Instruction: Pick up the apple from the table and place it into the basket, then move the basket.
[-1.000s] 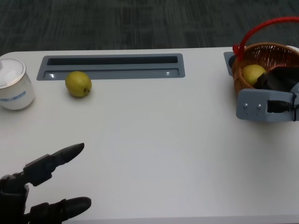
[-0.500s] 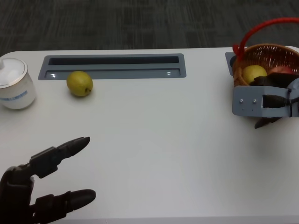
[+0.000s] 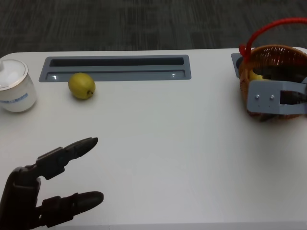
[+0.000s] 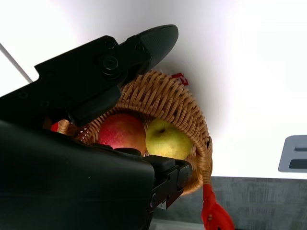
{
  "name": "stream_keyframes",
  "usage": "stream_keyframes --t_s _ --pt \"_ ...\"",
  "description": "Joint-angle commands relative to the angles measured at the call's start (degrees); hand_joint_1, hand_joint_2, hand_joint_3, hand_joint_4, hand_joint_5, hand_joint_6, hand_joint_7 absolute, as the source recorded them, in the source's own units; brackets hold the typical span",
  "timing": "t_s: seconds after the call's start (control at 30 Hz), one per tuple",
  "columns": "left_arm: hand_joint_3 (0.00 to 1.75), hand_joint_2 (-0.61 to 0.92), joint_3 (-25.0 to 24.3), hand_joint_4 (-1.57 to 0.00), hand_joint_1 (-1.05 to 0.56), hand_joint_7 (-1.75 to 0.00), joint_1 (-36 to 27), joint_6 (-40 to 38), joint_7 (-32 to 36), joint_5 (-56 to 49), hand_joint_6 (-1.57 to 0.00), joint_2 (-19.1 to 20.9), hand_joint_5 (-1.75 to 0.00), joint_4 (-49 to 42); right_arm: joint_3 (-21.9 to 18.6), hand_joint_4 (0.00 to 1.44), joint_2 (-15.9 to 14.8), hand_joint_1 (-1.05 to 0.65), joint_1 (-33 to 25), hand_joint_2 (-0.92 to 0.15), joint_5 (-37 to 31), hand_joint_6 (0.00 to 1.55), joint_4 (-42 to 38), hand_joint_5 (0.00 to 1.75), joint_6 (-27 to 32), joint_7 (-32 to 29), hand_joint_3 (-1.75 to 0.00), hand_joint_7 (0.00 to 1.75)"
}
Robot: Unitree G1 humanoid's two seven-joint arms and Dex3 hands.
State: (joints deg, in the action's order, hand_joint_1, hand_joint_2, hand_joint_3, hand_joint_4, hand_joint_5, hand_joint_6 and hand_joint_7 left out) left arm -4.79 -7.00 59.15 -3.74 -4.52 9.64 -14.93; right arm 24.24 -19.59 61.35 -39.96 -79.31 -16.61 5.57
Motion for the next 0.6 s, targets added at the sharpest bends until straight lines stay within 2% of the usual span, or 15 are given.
stream_keyframes --t_s 0.03,0.23,0.43,0.6 --pt "0.00 0.74 0.13 -0.74 -0.58 0.00 0.41 -0.35 -0.29 0.54 -0.77 0.63 0.00 -0.19 -1.30 0.16 -2.02 -0.95 1.55 -0.75 1.73 0.15 0.74 0.00 -1.47 0.26 0.00 0.01" --pt "0.00 0.74 0.51 -0.75 -0.59 0.00 1.31 0.12 -0.37 0.72 -0.77 0.75 0.00 -0.91 -3.23 0.18 -3.40 -0.86 1.61 -0.74 4.14 0.18 1.42 0.01 -3.35 1.83 0.00 0.01" --pt "0.00 0.74 1.02 -0.74 -0.58 0.00 1.84 -0.31 -0.88 1.40 -0.77 1.04 0.00 -0.96 -5.40 0.24 -5.12 -0.77 -0.06 -0.73 6.99 0.23 2.44 0.02 -8.43 1.49 0.00 0.02" --pt "0.00 0.74 1.04 -0.75 -0.58 0.00 2.56 -0.57 -1.30 1.87 -0.77 1.13 0.00 -1.21 -5.02 0.29 -6.31 -0.81 -2.04 -0.77 7.11 0.27 4.38 0.03 -13.74 -1.18 -0.01 0.02"
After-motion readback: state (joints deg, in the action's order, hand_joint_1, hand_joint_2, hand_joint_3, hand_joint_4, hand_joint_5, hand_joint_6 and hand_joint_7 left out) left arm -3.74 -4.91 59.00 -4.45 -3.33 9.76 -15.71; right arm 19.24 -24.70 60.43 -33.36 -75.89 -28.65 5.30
